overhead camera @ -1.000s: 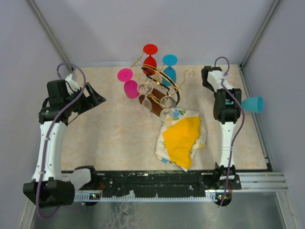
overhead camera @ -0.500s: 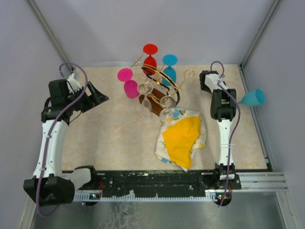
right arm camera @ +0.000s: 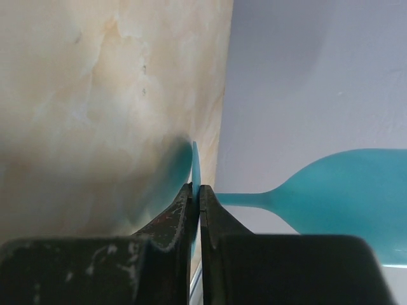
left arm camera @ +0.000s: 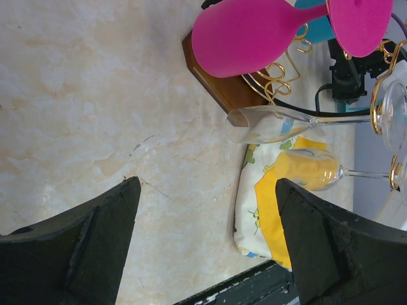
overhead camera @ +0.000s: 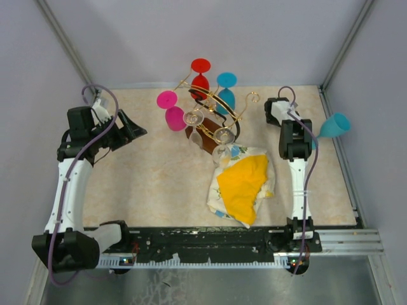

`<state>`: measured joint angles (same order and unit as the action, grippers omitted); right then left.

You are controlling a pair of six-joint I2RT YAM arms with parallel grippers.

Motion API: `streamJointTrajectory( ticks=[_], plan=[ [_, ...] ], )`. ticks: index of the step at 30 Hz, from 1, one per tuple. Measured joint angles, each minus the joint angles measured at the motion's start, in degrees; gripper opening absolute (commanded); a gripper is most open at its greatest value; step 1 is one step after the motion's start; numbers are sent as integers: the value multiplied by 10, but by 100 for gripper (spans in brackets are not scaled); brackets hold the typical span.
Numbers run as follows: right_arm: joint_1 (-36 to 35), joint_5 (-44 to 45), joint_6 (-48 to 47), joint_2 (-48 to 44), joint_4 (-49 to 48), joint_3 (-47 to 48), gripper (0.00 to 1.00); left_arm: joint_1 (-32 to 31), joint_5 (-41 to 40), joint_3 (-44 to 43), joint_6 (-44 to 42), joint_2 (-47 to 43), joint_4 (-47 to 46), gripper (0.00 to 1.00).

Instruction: Take the wine glass off the wine glass rack

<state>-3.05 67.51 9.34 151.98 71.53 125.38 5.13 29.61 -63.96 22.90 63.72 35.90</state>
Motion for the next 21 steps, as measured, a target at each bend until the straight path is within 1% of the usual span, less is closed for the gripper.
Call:
streamJointTrajectory(
  ticks=[1, 4, 5, 6, 7, 8, 9, 11, 12, 14, 19, 21],
  plan=[
    [-1, -2, 0, 3, 3, 4, 6, 0, 0, 0, 0, 0, 0, 93],
    [-1, -18, 2, 5, 9, 16, 21, 0, 0, 0, 0, 2, 0, 93],
    [-2, -28, 4, 5, 9, 20, 22, 0, 0, 0, 0, 2, 0, 93],
    [-3, -44, 8, 7, 7, 24, 28, 0, 0, 0, 0, 3, 0, 93],
    [-4, -49, 9, 9, 6, 28, 36, 0, 0, 0, 0, 3, 0, 93],
    [-7, -50, 9, 11, 8, 32, 48, 0, 0, 0, 0, 4, 0, 93],
    [-10, -48, 8, 12, 10, 33, 53, 0, 0, 0, 0, 4, 0, 93],
    [-17, -31, 0, 11, 19, 35, 55, 0, 0, 0, 0, 4, 0, 93],
    [-19, -28, 0, 10, 19, 35, 60, 0, 0, 0, 0, 3, 0, 93],
    [-24, -21, -4, 8, 19, 33, 65, 0, 0, 0, 0, 4, 0, 93],
    [-29, -23, -3, -1, 14, 26, 69, 0, -1, 0, 0, 4, 0, 93],
    [-29, -31, -4, -9, 9, 19, 69, 0, -1, 0, 0, 4, 1, 93]
  ],
)
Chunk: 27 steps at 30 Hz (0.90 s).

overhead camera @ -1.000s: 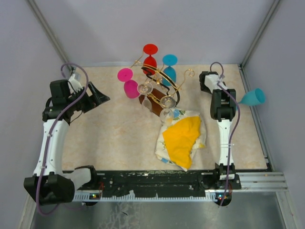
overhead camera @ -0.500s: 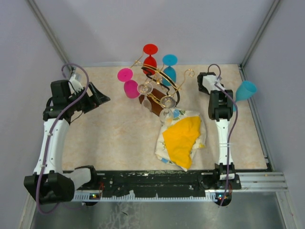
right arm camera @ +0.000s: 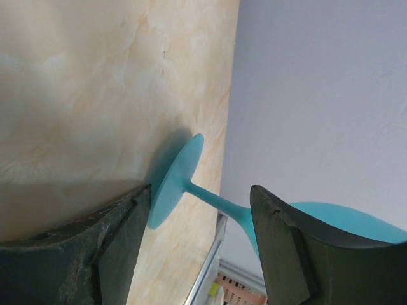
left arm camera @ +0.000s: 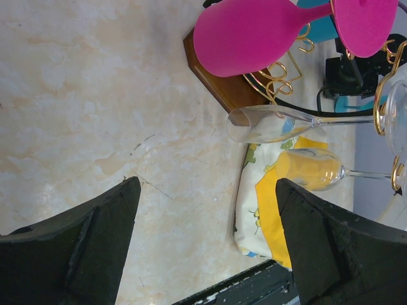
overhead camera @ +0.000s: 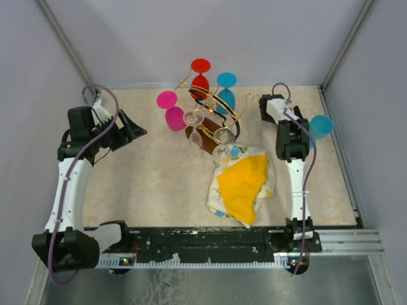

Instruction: Take the wine glass off the wine glass rack

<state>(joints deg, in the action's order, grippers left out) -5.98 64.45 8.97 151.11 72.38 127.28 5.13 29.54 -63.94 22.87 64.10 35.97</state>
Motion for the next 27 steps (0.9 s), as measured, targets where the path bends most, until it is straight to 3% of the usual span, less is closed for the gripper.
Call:
streamJointTrajectory(
  ticks=[16, 17, 20, 22, 23, 27],
  plan=[
    [-17, -98, -33, -35, -45, -5, 62, 0, -7, -1, -2, 1, 5, 93],
    [-17, -108, -35, -38, -49, -5, 59, 0, -8, -1, -2, 2, 5, 93],
    [-18, -150, -33, -45, -69, 2, 36, 0, -10, -2, -2, 3, 5, 93],
    [-19, -183, -31, -45, -87, 8, 10, 0, -11, -6, -2, 5, 9, 93],
    [-20, -198, -29, -45, -96, 10, 4, 0, -12, -9, -2, 6, 10, 93],
    [-23, -259, -27, -45, -117, 31, 0, 0, -13, -19, -2, 9, 13, 94]
  ],
)
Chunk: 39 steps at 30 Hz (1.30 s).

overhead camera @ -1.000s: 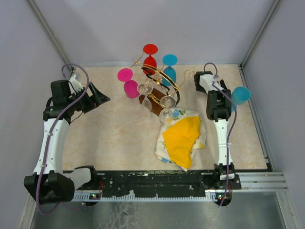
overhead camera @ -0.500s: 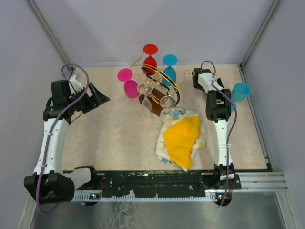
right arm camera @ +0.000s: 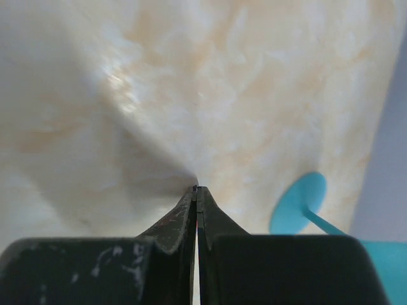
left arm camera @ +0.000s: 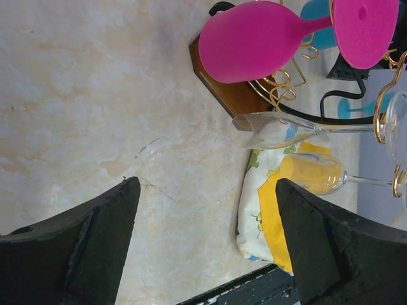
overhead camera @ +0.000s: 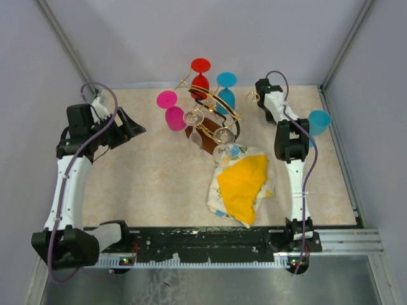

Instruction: Take the wine glass off the wine glass rack

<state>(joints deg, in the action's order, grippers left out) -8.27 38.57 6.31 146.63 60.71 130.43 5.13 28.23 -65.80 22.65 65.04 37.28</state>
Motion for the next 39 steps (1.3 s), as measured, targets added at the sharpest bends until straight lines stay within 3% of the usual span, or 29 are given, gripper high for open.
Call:
streamJointTrajectory(
  ticks=[10, 14, 24, 29, 39],
  plan=[
    [7, -165, 45, 10, -39, 88, 4, 0, -16, -16, 0, 9, 7, 94],
    [21, -212, 70, 10, -44, 88, 25, 0, -27, -27, -3, 15, 15, 94],
    [82, -273, 120, -38, -57, 88, 27, 0, -43, -37, 5, 38, -12, 93],
    [94, -326, 137, -92, -75, 88, 52, 0, -29, -37, 30, 62, -73, 94],
    [104, -591, 217, -145, -167, 107, 52, -2, 25, -43, 98, 110, -215, 95]
  ],
)
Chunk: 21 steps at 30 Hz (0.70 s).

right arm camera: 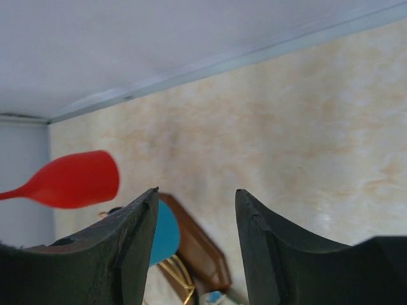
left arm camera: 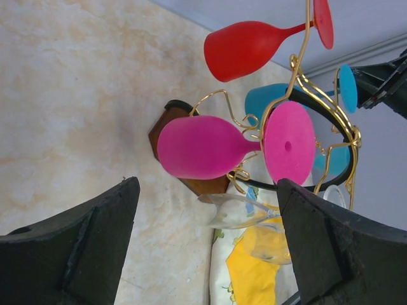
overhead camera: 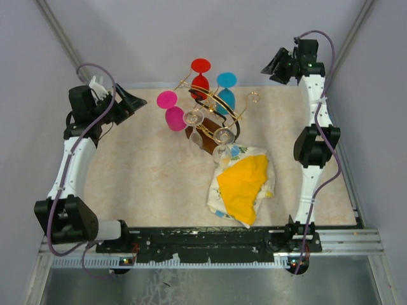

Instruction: Take the wine glass off the wine glass rack

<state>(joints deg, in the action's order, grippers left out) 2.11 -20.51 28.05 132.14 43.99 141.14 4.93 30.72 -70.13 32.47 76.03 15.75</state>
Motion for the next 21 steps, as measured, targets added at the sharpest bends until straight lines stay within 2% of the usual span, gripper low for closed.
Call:
streamJointTrajectory(
  ticks=[9, 21],
  plan=[
    [-7, -195, 72, -4, -72, -17, 50, -12, 24, -20, 40, 36, -54, 93],
    [-34, -316, 110, -17, -131, -31, 48, -56, 32, -45, 55, 75, -72, 89]
  ],
)
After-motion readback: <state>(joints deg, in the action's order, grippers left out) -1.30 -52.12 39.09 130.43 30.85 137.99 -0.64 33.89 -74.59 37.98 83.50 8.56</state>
